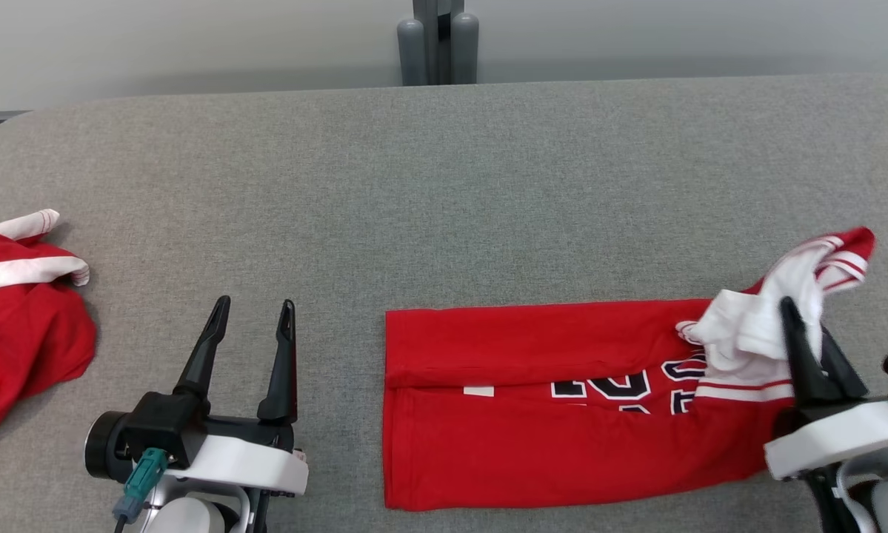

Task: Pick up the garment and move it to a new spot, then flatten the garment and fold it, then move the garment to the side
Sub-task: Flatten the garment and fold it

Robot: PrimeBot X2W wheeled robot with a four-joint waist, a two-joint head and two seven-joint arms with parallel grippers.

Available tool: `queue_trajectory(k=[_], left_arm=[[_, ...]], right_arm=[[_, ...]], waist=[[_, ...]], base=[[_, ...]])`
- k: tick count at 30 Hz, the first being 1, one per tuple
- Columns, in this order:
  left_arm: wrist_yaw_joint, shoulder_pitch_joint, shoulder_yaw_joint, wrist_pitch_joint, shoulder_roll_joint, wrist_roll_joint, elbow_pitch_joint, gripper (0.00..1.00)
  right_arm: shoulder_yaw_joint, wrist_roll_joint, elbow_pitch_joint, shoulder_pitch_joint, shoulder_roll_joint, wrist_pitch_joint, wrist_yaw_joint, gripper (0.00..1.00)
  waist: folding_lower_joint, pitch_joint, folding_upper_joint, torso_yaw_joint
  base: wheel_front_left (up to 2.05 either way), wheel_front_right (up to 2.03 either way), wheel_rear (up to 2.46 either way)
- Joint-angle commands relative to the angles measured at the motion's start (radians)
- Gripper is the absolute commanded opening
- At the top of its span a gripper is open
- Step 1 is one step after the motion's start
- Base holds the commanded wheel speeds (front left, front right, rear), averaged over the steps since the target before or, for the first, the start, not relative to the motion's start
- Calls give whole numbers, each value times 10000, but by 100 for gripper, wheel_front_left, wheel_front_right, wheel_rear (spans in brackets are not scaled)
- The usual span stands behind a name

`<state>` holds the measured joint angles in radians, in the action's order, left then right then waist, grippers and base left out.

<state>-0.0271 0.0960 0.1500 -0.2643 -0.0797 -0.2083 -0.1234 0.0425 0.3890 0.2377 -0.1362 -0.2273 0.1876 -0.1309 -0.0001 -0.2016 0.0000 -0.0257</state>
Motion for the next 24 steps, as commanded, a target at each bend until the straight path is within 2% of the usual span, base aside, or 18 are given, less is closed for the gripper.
queue_trajectory(k=[1, 5, 9, 14, 20, 24], left_arm=[[50, 58, -32, -13, -16, 91, 23, 100], [139, 178, -15, -13, 33, 131, 9, 100], [235, 279, 47, -13, 93, 145, -74, 100], [328, 386, 133, -13, 146, 125, -199, 100], [405, 415, 271, -13, 207, 86, -308, 100], [411, 400, 333, -13, 235, 70, -343, 100]], right_arm=[[135, -140, -440, 111, 76, -183, 4, 0], [1259, -314, -2207, 274, 506, -1120, 4, 0], [2490, -214, -2812, 160, 799, -1751, 4, 0], [3864, 133, -2152, -144, 1043, -1898, 4, 0], [5218, 680, -451, -890, 1284, -1472, 4, 0], [5697, 953, 383, -1286, 1342, -1206, 4, 0]], waist=[[1, 7, 0, 24], [1, -20, 0, -6], [1, -36, 0, -162], [1, -3, 0, -503], [1, -21, 0, -887], [1, -44, 0, -1005]], base=[[0, 0, 0], [0, 0, 0], [0, 0, 0], [0, 0, 0], [0, 0, 0], [0, 0, 0]])
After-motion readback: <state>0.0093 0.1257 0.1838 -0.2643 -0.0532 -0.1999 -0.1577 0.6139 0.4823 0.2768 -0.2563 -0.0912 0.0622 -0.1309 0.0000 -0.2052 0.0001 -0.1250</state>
